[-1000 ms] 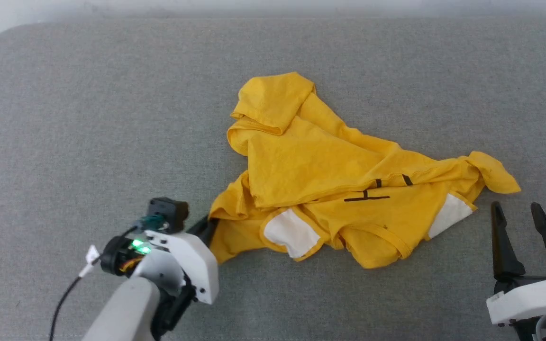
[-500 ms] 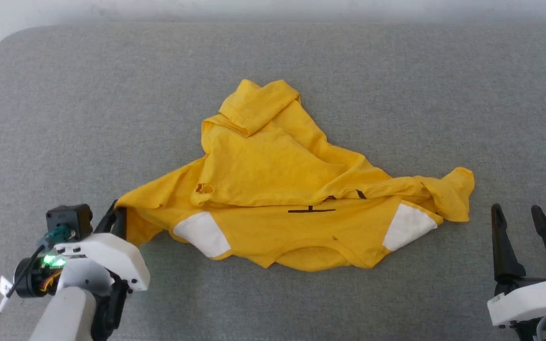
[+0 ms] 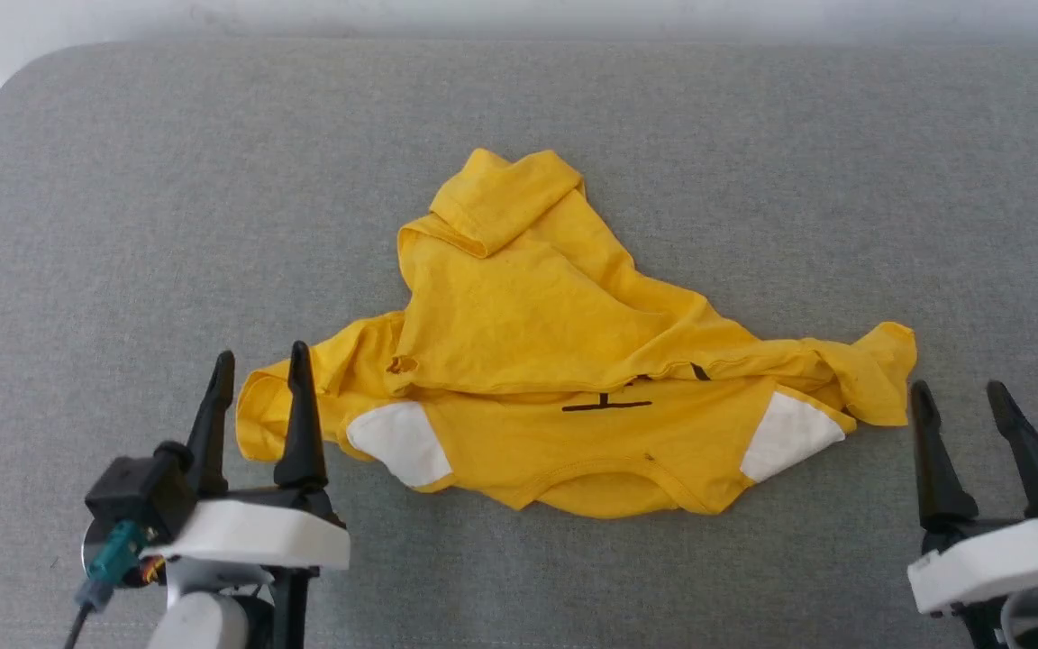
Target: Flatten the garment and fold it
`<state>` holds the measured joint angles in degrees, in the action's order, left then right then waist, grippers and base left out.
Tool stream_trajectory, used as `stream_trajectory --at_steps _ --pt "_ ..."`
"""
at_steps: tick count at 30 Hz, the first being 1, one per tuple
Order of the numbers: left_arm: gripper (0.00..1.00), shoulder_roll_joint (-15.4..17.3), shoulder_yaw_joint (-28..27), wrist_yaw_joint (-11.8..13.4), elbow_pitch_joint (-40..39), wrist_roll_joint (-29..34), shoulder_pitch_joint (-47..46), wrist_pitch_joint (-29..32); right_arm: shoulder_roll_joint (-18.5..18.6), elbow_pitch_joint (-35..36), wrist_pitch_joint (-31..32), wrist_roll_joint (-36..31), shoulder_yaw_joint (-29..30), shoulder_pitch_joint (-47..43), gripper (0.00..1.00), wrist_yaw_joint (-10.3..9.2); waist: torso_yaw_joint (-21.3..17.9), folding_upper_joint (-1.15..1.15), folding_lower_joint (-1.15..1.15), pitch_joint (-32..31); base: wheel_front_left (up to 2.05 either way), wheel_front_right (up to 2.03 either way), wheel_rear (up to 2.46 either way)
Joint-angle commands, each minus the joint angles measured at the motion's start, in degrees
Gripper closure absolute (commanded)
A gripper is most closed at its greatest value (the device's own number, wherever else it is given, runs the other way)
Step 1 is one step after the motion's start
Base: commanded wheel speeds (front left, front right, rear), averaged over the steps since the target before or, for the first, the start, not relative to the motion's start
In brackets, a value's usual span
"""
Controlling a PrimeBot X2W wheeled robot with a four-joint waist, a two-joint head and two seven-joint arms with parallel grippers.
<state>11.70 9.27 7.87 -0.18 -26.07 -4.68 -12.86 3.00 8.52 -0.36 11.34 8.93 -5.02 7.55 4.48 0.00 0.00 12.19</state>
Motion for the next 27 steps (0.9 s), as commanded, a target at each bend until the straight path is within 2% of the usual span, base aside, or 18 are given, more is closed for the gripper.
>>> stream_trajectory --at_steps 1,4,8,12,20,24,27 --pt "0.00 -0.4 0.2 0.5 -1.0 1.0 1.2 -0.6 -0.1 0.6 0.6 -0.5 -0.5 1.2 0.00 -0.06 0.4 0.00 0.00 0.4 0.00 0.00 0.00" --pt "0.00 -1.3 1.1 0.9 -3.2 2.4 3.1 -1.3 -0.1 1.5 3.3 -1.2 -2.6 4.5 0.00 -0.06 1.0 0.00 0.00 1.0 0.00 0.00 0.00" --pt "0.00 -1.7 1.7 0.7 -3.6 3.1 3.9 -1.7 0.0 1.2 10.8 -1.9 -6.3 11.3 0.00 -0.06 1.9 0.00 0.00 1.9 0.00 0.00 0.00" --pt "0.00 -2.2 2.1 0.2 -3.2 3.5 3.0 -1.8 2.5 -1.4 19.2 -1.9 -9.7 19.8 0.00 -0.06 3.1 0.00 0.00 3.2 0.00 0.00 0.00" --pt "0.00 -3.0 2.9 -0.9 -2.1 4.6 0.7 -2.0 8.0 -11.6 35.0 3.0 -17.8 34.0 0.00 -0.06 5.5 0.00 0.00 6.0 0.00 0.00 0.00" --pt "0.00 -3.4 3.2 -1.5 -1.7 5.0 0.1 -2.1 8.2 -17.9 41.4 5.8 -21.1 38.8 0.00 -0.06 6.3 0.00 0.00 6.7 0.00 0.00 0.00" --pt "0.00 -3.8 3.6 -2.0 -1.1 5.2 -0.4 -2.1 7.8 -22.3 43.8 6.7 -23.0 41.2 0.00 -0.06 6.9 0.00 0.00 7.0 0.00 0.00 0.00"
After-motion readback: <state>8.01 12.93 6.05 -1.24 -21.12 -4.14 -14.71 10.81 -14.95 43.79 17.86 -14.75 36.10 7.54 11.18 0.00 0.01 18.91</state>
